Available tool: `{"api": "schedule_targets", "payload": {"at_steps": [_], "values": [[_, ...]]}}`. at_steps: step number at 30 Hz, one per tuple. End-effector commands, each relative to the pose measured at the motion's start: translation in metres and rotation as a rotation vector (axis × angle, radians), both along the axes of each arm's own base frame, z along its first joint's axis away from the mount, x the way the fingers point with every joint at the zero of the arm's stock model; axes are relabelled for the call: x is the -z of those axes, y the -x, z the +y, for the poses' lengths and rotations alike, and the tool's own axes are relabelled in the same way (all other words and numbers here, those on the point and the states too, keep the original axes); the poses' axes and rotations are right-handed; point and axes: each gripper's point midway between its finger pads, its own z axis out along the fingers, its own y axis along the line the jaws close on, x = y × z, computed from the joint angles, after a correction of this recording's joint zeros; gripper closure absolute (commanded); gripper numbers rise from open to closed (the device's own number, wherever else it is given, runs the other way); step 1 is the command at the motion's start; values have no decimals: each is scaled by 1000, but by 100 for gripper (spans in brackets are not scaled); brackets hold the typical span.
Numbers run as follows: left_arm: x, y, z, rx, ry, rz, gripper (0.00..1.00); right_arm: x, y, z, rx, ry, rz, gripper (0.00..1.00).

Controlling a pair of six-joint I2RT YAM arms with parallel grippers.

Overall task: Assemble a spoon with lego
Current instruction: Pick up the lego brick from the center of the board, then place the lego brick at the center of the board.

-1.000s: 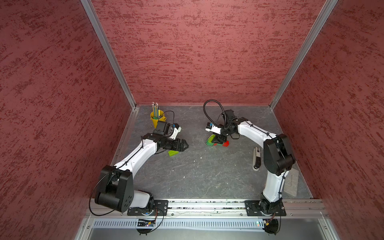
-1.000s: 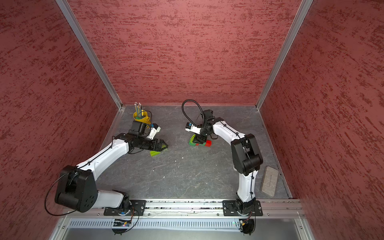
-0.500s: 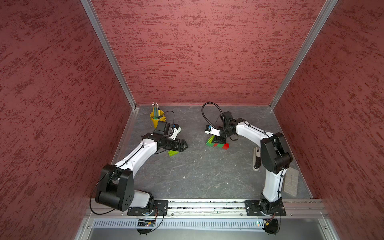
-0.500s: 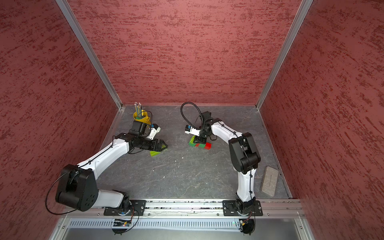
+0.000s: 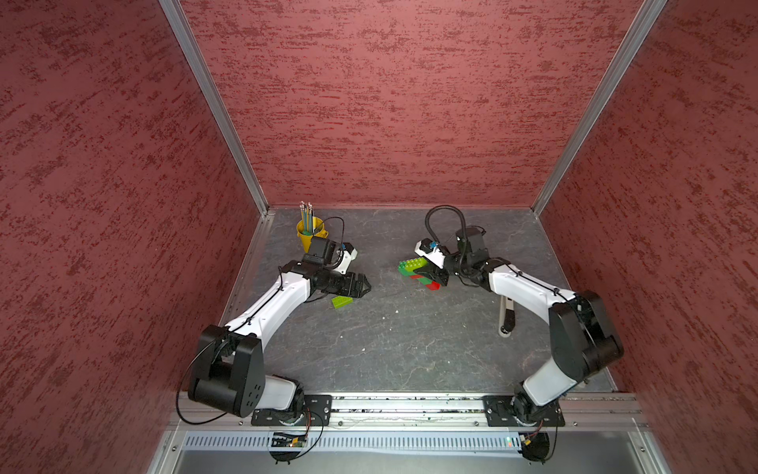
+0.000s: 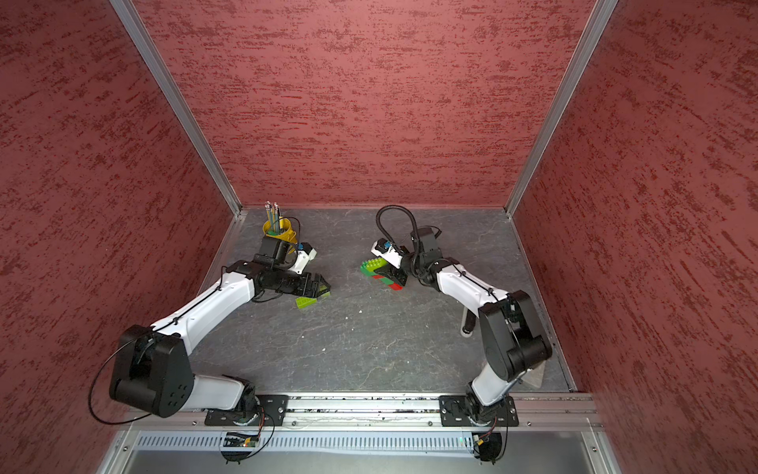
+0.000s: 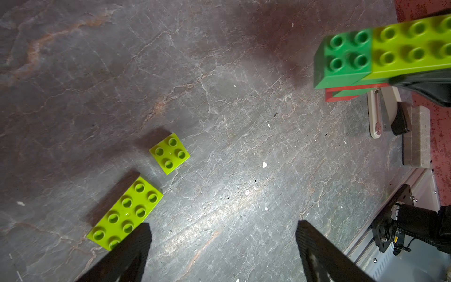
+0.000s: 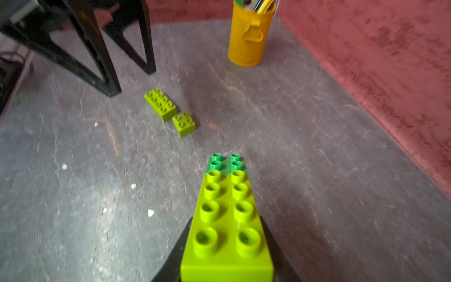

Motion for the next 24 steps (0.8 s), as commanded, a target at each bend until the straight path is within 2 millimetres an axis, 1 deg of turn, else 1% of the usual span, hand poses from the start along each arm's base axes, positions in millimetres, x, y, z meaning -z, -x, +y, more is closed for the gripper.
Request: {"api": "schedule_targets", "payload": {"at_steps": [1, 2, 5, 8, 10, 11, 14, 16, 19, 22, 24], "values": [[-13, -2, 1, 4, -5, -31, 5, -66, 5, 5, 0, -328, -177, 81], [-12, -1, 1, 4, -6, -29, 5, -70, 10, 2, 11, -389, -194, 81], [-13, -1, -1, 11, -12, -27, 6, -70, 22, -8, 48, -500, -227, 82], [-15, 0, -6, 21, -16, -27, 5, -70, 32, -16, 62, -571, -251, 82], [-22, -3, -12, 21, 7, -41, 6, -63, 35, -15, 47, -589, -233, 82], [-29, -7, -17, 17, 22, -59, 6, -59, 36, -15, 47, -594, -223, 82], [-57, -19, -41, 13, 88, -137, 6, -49, 39, -15, 36, -600, -226, 82], [-73, -24, -62, 42, 109, -184, 6, -40, 38, -14, 35, -589, -211, 81], [-77, -32, -86, 61, 102, -207, 7, -31, 38, -13, 31, -582, -195, 81], [-74, -40, -100, 46, 129, -217, 7, -22, 37, -13, 33, -573, -184, 81], [-69, -43, -106, 36, 142, -213, 7, -20, 37, -13, 38, -581, -175, 81]]}}
